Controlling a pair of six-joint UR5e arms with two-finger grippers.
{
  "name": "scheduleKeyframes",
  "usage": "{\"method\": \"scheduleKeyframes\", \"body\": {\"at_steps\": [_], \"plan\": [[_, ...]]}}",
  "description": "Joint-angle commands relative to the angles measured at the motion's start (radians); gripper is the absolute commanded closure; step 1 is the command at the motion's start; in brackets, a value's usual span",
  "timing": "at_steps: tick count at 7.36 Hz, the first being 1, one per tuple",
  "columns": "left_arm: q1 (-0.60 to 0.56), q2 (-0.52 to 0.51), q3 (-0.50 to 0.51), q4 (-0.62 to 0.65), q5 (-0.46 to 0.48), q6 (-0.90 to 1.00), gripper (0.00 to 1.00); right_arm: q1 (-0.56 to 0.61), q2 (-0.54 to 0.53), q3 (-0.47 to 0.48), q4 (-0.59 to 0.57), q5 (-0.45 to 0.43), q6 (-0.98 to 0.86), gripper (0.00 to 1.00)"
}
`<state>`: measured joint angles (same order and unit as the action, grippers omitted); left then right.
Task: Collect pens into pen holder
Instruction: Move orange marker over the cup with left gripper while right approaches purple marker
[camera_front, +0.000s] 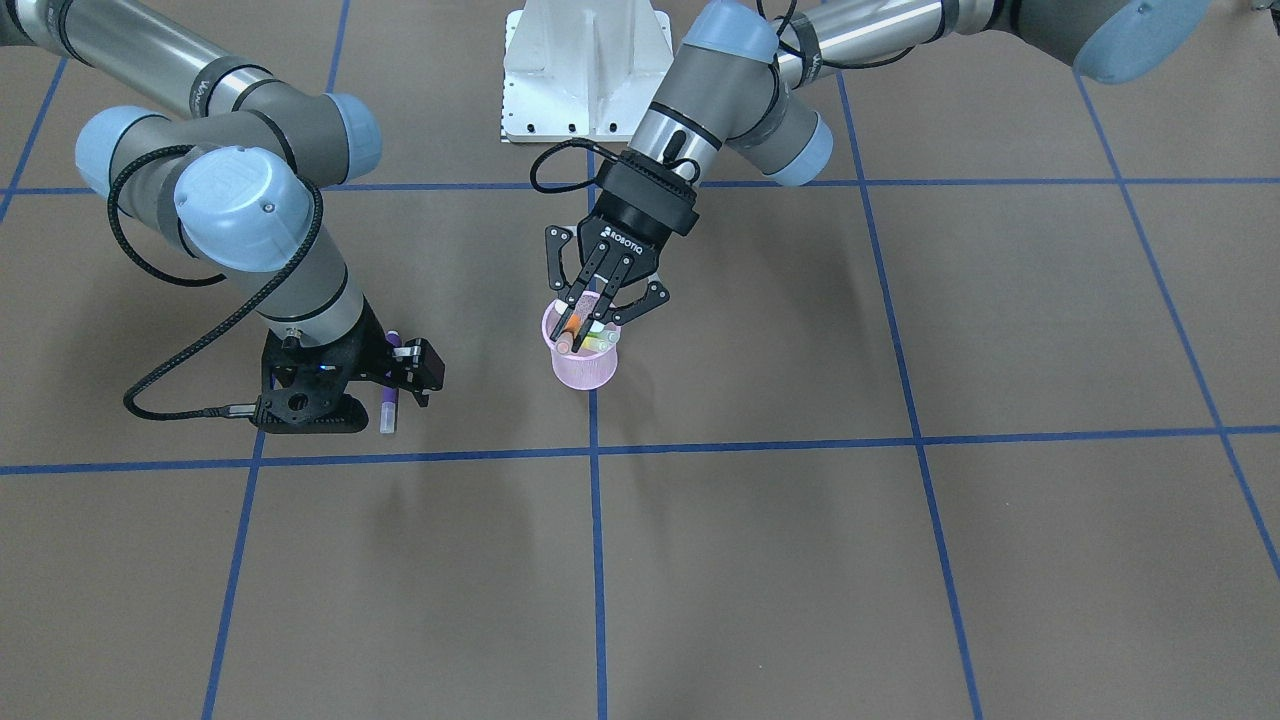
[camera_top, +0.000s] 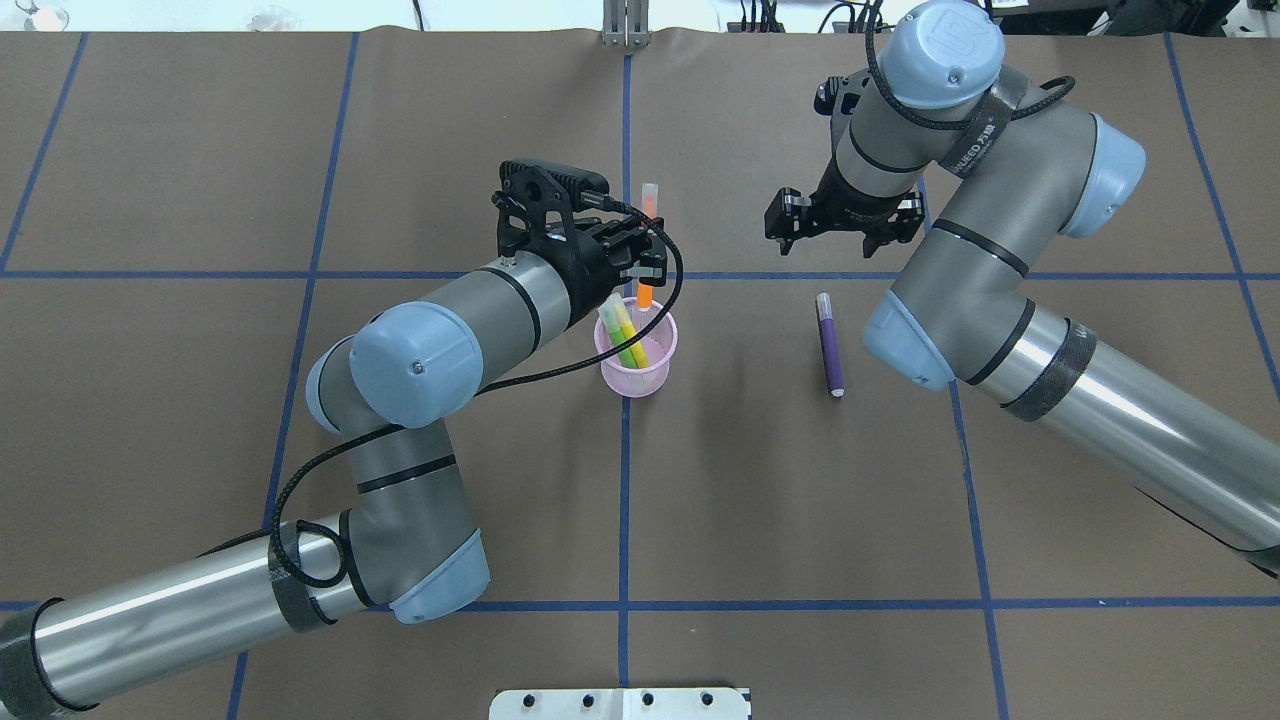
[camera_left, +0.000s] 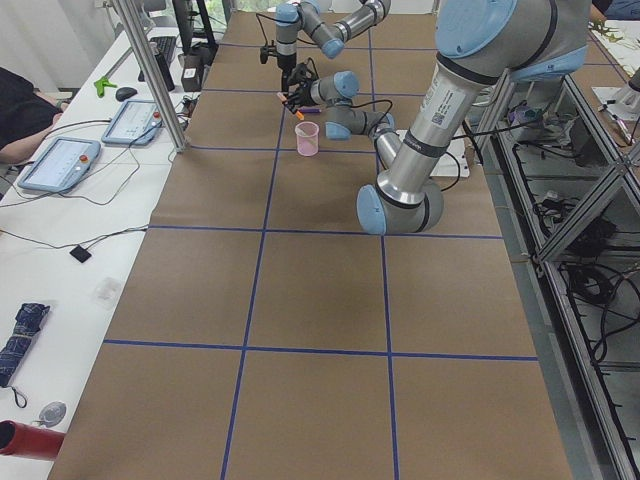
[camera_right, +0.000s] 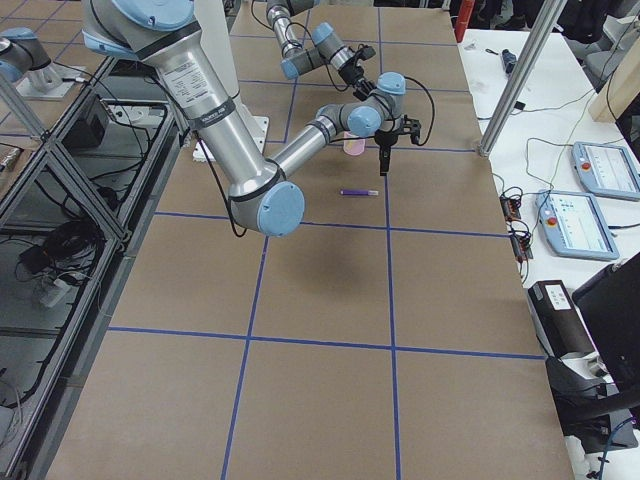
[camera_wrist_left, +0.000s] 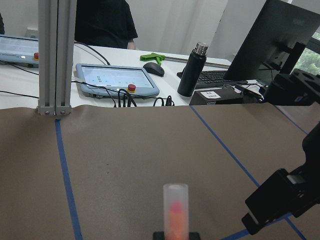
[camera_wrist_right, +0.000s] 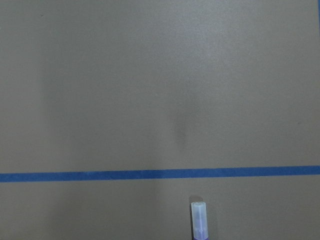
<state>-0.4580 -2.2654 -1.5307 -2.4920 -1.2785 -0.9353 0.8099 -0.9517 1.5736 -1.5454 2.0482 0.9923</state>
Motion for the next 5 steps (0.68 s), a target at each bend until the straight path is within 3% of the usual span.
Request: {"method": "scheduleKeyframes", "body": {"at_steps": [1,5], "plan": [[0.001,0.006,0.010,-0.011,-0.022,0.001,1.00,0.000,0.001,-0.012,0.001,0.004,0.000,0.01],[0.002,-0.002,0.040,-0.011,-0.022,0.001,1.00,-0.009,-0.042,-0.078,0.151,0.007,0.009,0.01]]}}
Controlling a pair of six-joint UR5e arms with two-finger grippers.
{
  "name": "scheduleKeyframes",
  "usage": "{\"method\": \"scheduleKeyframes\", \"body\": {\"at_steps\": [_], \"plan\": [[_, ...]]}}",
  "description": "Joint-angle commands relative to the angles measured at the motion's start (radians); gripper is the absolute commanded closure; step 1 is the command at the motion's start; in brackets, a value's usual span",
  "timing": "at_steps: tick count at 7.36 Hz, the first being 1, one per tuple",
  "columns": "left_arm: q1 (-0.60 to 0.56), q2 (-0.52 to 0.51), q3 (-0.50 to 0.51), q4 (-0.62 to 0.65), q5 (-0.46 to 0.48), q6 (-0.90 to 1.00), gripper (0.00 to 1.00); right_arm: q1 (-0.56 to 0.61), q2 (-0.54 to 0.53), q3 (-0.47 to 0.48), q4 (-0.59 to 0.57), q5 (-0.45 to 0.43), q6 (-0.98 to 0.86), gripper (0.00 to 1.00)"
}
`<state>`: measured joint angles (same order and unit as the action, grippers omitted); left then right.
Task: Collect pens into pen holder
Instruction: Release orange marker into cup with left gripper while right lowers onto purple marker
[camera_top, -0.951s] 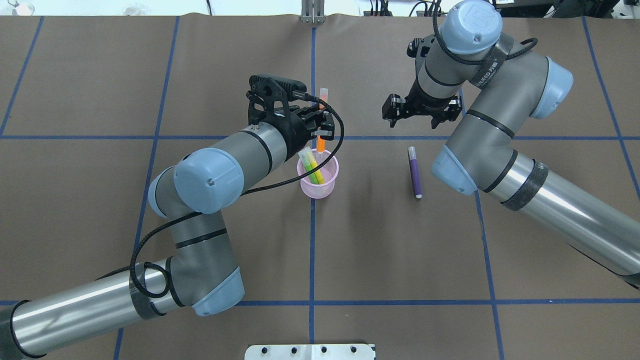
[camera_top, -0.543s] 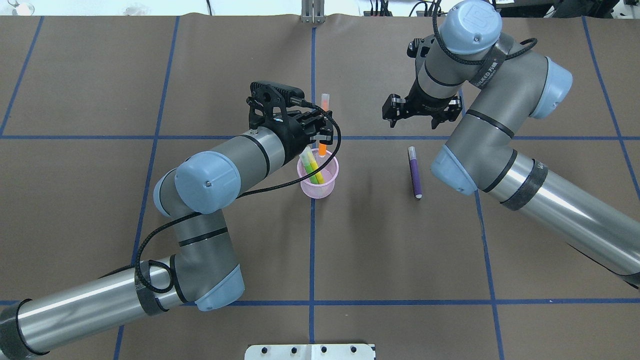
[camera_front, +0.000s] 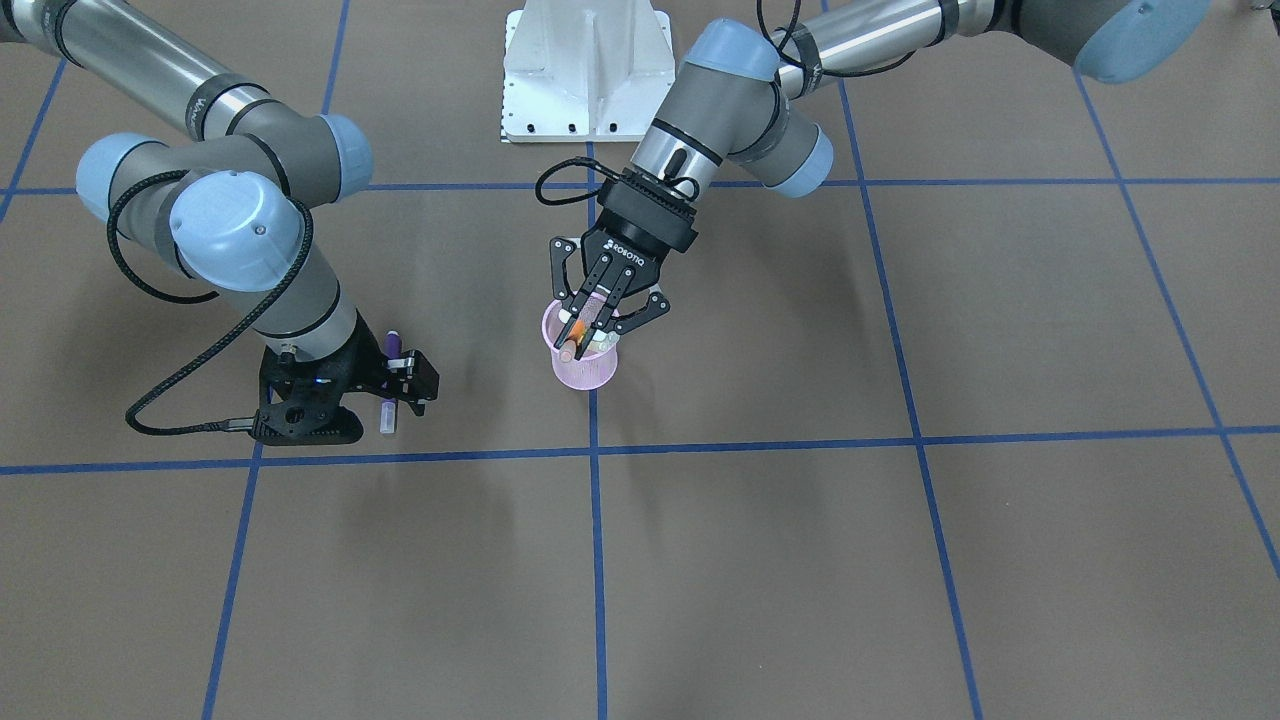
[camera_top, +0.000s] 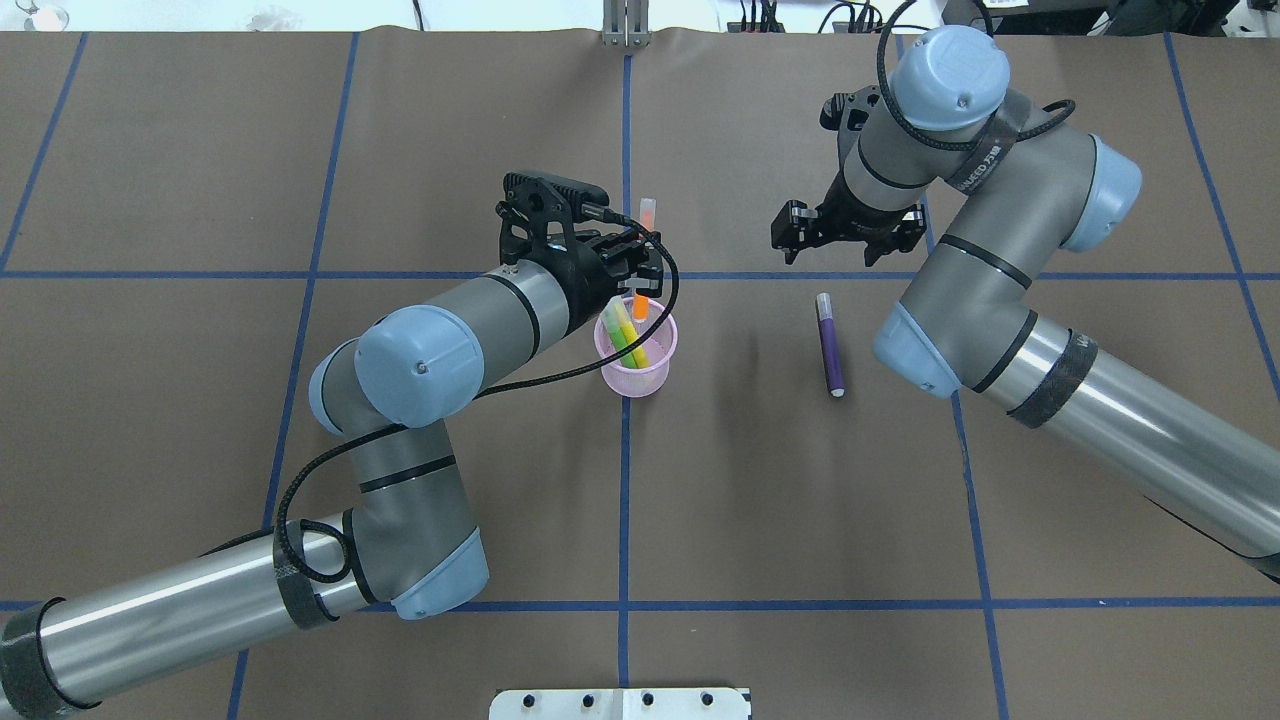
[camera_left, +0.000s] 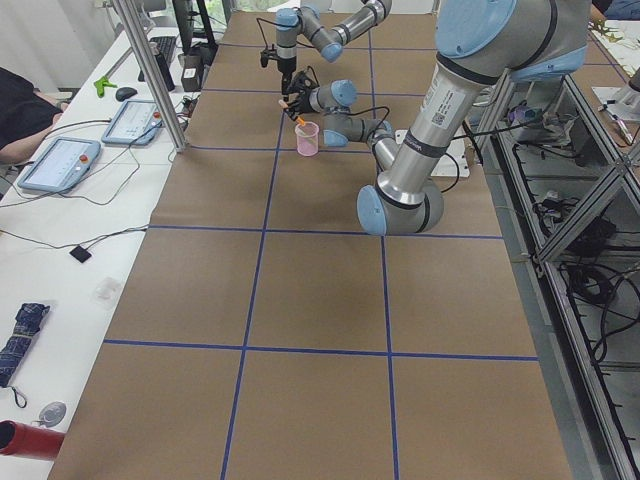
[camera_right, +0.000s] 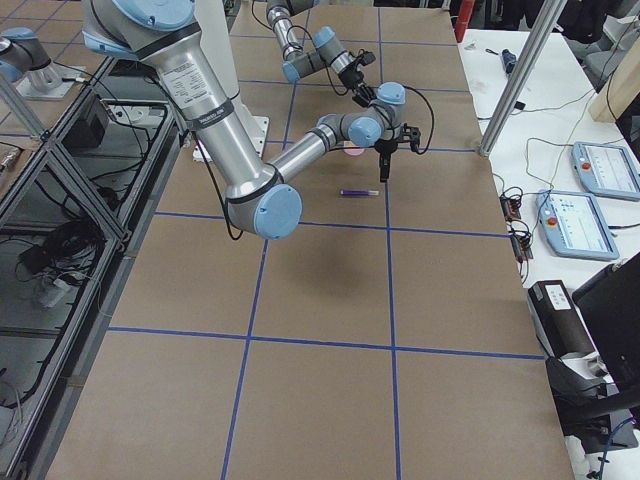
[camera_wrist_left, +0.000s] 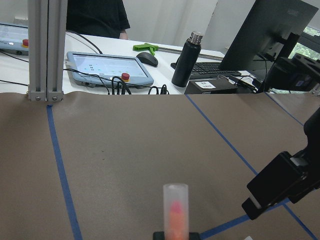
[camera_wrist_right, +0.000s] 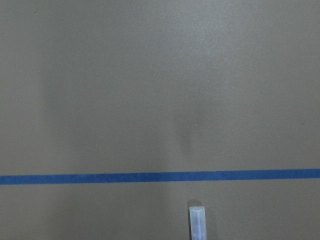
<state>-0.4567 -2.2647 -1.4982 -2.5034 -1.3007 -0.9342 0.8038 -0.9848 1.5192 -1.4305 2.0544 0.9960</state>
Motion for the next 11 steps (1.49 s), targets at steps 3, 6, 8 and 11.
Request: {"method": "scheduleKeyframes", "body": {"at_steps": [3,6,8,11], "plan": [[0.006,0.002,0.009,-0.002,0.000,-0.008,1.00,-0.012,-0.006,-0.027,0.036,0.018,0.032,0.01],[0.050,0.001,0.024,-0.003,0.008,-0.012,1.00,-0.024,-0.008,-0.034,0.036,0.018,0.033,0.01],[0.058,0.005,0.027,-0.005,0.011,-0.012,1.00,-0.034,-0.009,-0.034,0.033,0.018,0.033,0.01],[0.058,0.005,0.022,-0.005,0.011,-0.012,0.43,-0.038,-0.011,-0.043,0.031,0.018,0.032,0.01]]}}
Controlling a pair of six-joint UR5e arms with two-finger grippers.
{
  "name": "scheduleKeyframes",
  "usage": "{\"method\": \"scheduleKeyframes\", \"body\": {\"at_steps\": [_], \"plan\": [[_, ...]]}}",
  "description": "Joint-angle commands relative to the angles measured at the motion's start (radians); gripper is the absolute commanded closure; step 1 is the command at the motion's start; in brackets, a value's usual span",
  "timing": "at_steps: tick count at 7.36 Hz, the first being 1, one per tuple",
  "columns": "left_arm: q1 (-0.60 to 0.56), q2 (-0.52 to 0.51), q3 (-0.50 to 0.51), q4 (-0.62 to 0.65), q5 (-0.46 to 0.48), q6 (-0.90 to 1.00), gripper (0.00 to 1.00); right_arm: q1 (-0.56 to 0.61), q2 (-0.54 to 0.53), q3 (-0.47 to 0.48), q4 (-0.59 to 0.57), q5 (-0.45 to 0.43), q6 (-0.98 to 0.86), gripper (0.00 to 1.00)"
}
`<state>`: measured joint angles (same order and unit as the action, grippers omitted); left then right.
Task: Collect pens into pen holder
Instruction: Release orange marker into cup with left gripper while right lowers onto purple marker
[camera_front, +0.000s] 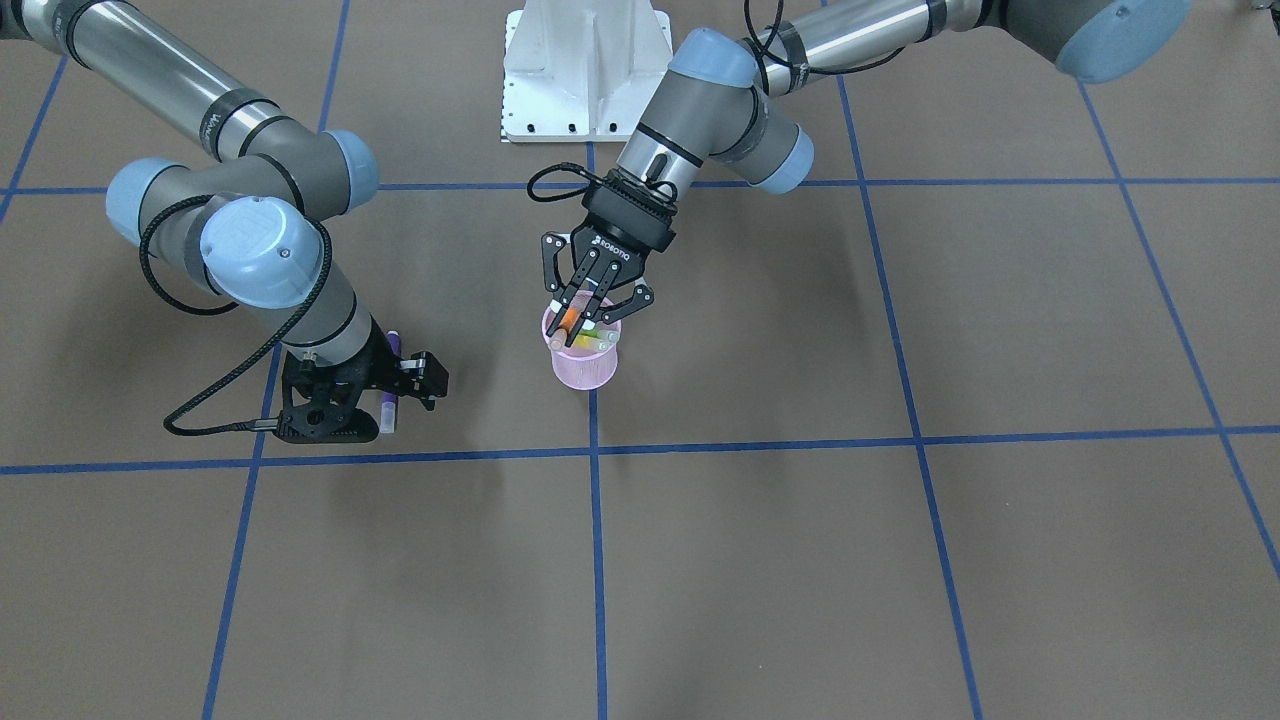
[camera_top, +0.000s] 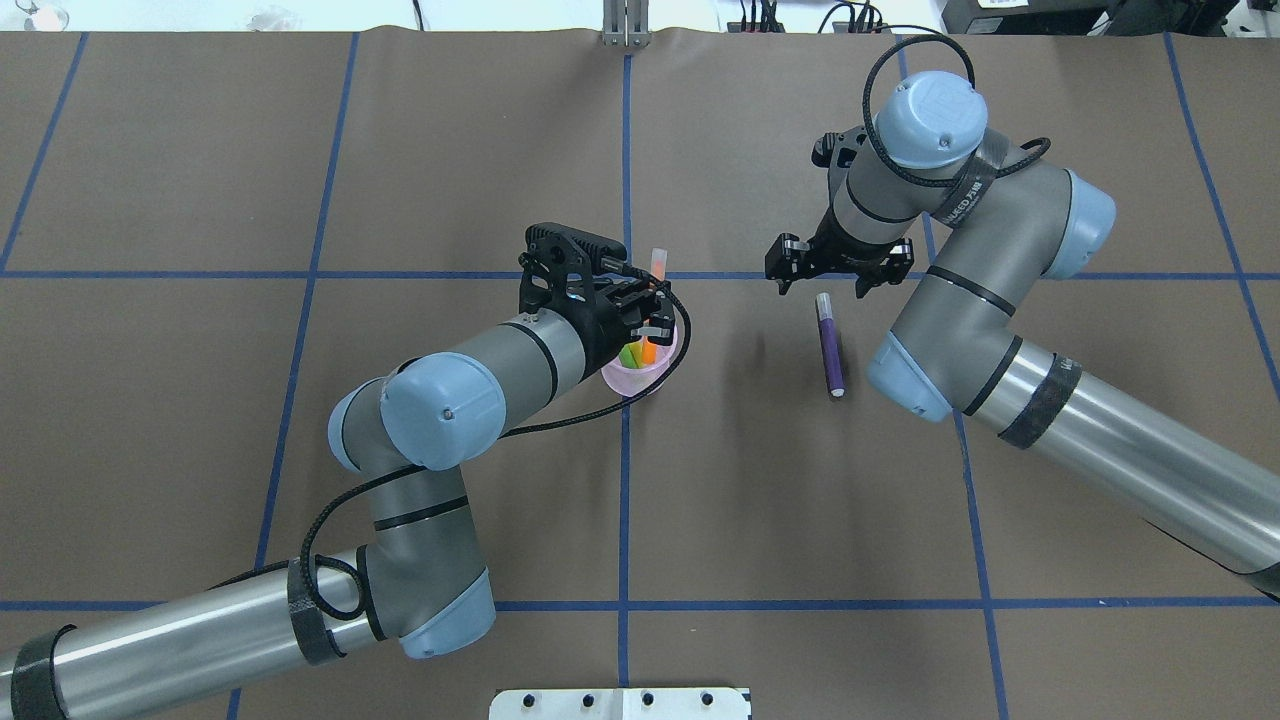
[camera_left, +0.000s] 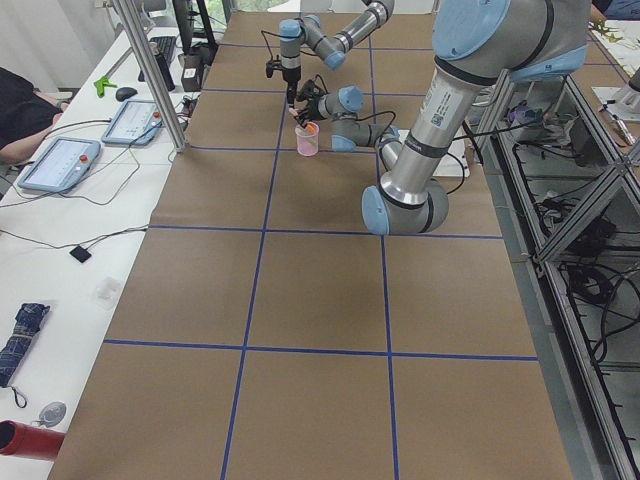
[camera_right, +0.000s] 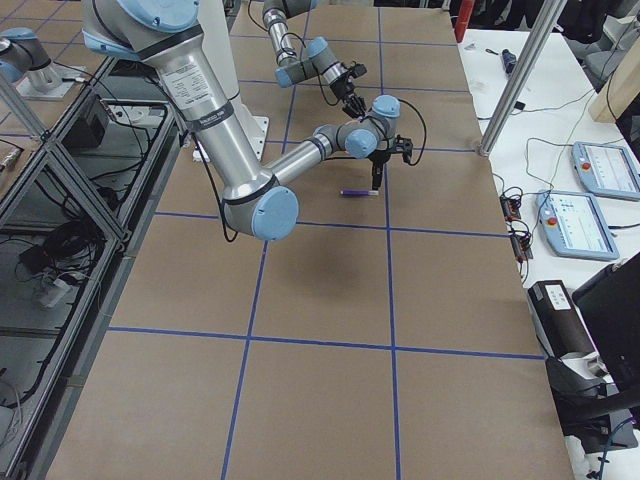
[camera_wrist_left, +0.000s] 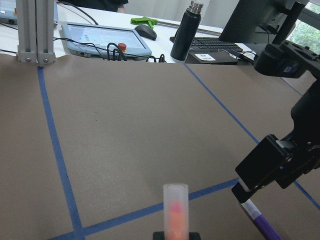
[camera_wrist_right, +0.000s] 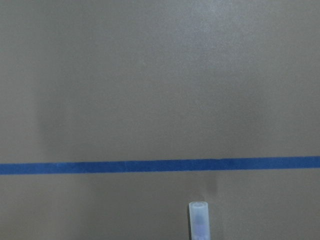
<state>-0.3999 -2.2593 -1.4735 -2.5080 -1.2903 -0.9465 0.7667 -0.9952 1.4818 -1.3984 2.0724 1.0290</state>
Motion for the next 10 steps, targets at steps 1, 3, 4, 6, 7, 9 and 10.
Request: {"method": "scheduleKeyframes", "body": {"at_steps": [1,3,4,6,7,9,10], "plan": [[0.000,-0.003,-0.002,0.000,0.000,0.000,0.05,-0.004,0.000,-0.009,-0.001,0.000,-0.001,0.01],[-0.002,-0.008,-0.007,0.000,0.000,-0.002,0.01,-0.009,0.000,-0.014,-0.001,0.000,-0.001,0.01],[-0.004,-0.008,-0.008,0.000,0.000,-0.002,0.01,-0.013,0.001,-0.014,-0.001,0.000,0.000,0.01],[-0.023,-0.008,-0.011,0.000,-0.009,-0.023,0.01,-0.024,0.000,-0.038,0.004,-0.002,-0.001,0.01],[-0.040,-0.008,-0.011,0.004,-0.021,-0.023,0.01,-0.024,0.000,-0.038,0.004,-0.002,-0.001,0.01],[-0.106,-0.005,-0.010,0.015,-0.085,-0.025,0.01,-0.023,-0.002,-0.038,0.001,0.000,-0.001,0.12],[-0.134,-0.002,-0.010,0.020,-0.122,-0.025,0.01,-0.026,-0.005,-0.038,0.002,0.000,-0.001,0.25]]}}
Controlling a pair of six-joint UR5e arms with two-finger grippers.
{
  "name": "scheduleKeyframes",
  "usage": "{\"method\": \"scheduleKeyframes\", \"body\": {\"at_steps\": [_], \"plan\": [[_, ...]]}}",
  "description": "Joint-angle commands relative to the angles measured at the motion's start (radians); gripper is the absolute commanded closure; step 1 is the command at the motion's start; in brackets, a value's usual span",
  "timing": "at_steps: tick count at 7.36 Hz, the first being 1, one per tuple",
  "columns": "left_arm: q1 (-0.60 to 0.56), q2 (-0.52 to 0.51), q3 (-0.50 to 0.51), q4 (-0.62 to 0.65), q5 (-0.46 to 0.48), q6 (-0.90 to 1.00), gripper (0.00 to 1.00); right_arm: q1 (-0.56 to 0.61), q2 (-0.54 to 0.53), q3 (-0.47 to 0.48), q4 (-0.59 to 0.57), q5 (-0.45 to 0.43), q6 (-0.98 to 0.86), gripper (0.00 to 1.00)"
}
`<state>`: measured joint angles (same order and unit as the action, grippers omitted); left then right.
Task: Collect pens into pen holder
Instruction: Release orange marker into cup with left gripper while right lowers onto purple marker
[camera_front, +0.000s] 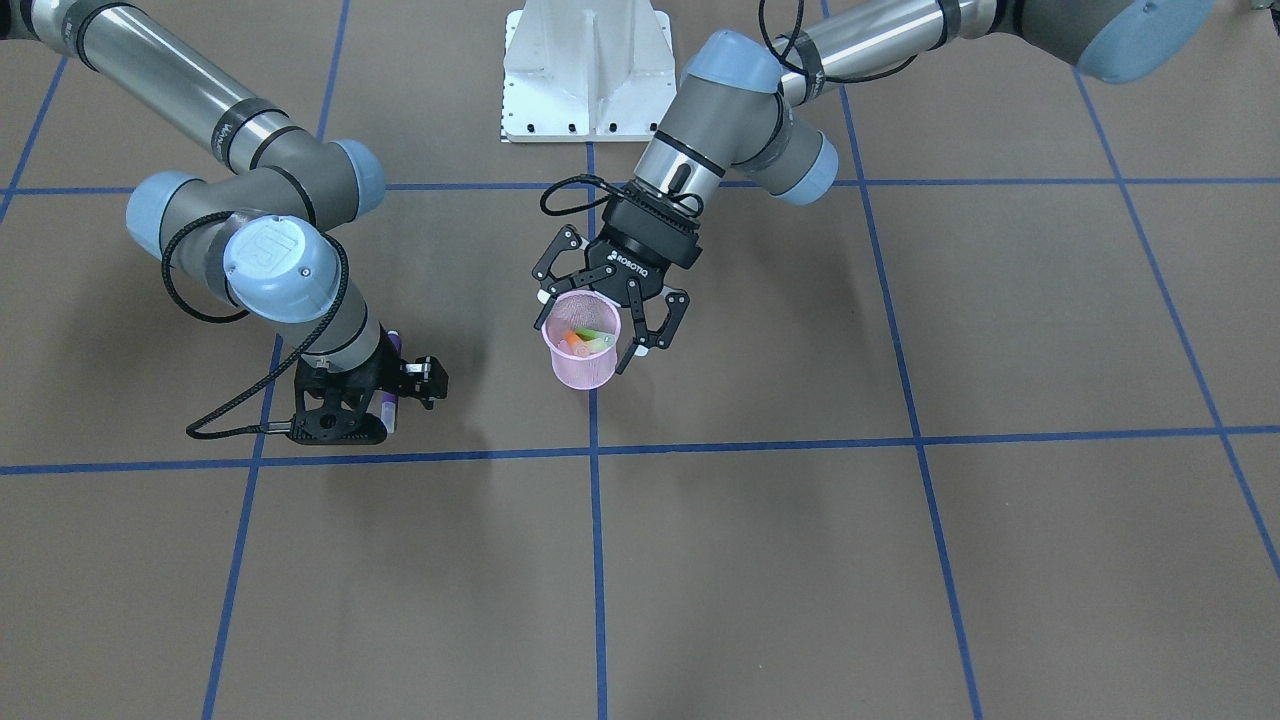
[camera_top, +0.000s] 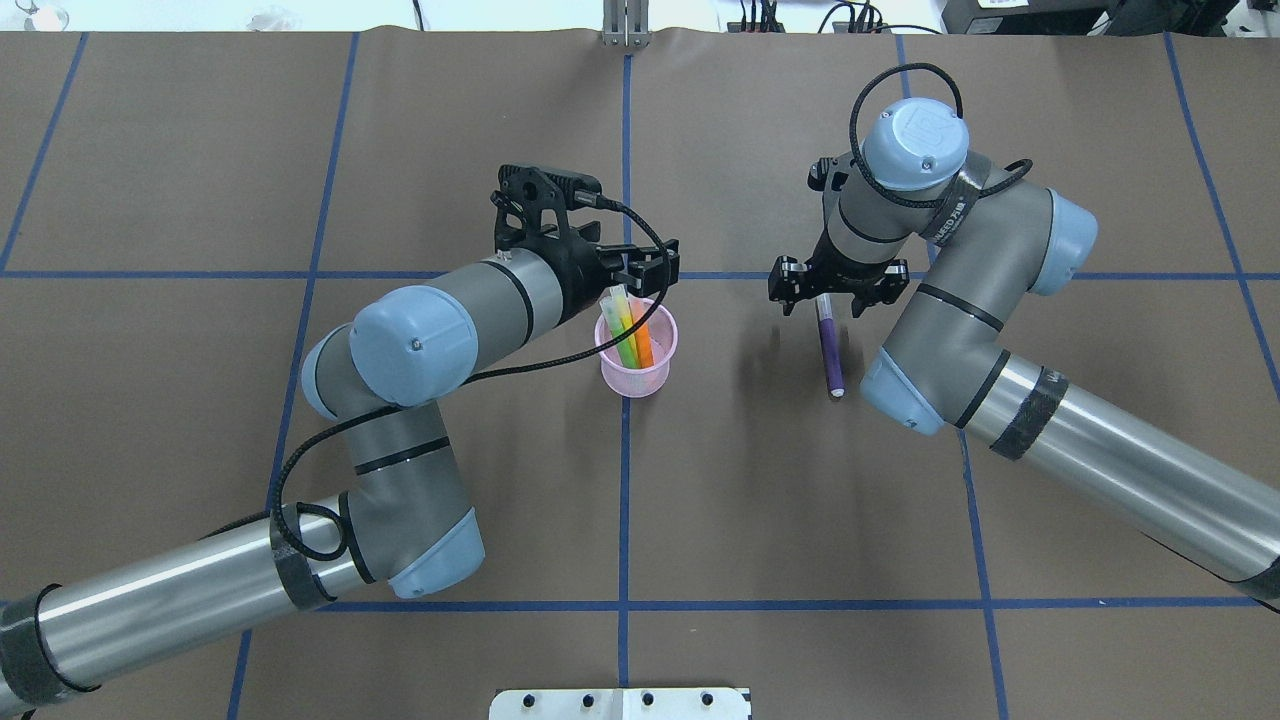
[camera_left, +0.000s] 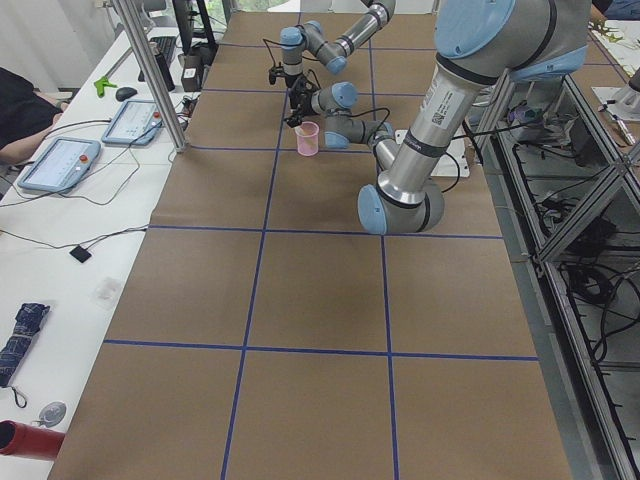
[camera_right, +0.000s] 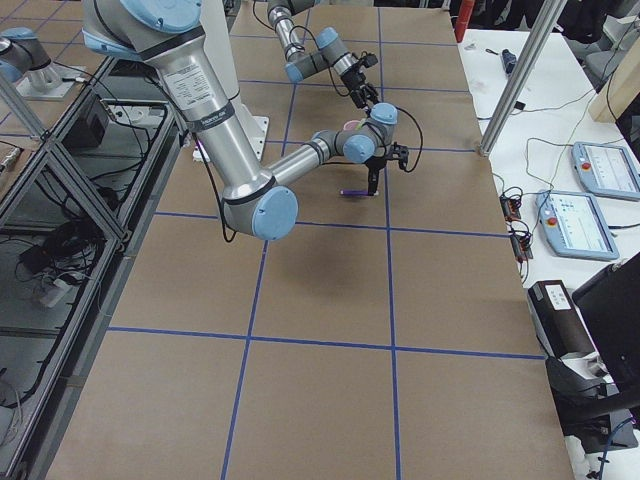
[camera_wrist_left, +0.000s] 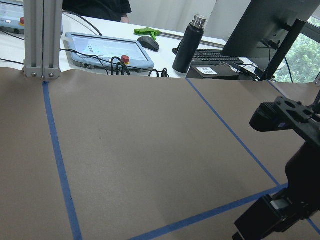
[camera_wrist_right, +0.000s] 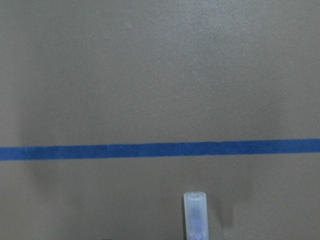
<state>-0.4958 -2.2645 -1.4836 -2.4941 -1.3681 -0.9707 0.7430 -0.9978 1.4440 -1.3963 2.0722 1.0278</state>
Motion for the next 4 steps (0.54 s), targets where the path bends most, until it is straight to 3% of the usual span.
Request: {"method": "scheduleKeyframes", "body": {"at_steps": [1,4], "plan": [[-0.052,0.002,0.000,0.017,-0.046,0.000,0.01,-0.002,-0.022,0.003,0.006,0.000,-0.015,0.33],[-0.093,0.005,0.000,0.030,-0.094,0.001,0.01,-0.004,-0.028,0.006,0.008,0.000,-0.020,0.38]]}}
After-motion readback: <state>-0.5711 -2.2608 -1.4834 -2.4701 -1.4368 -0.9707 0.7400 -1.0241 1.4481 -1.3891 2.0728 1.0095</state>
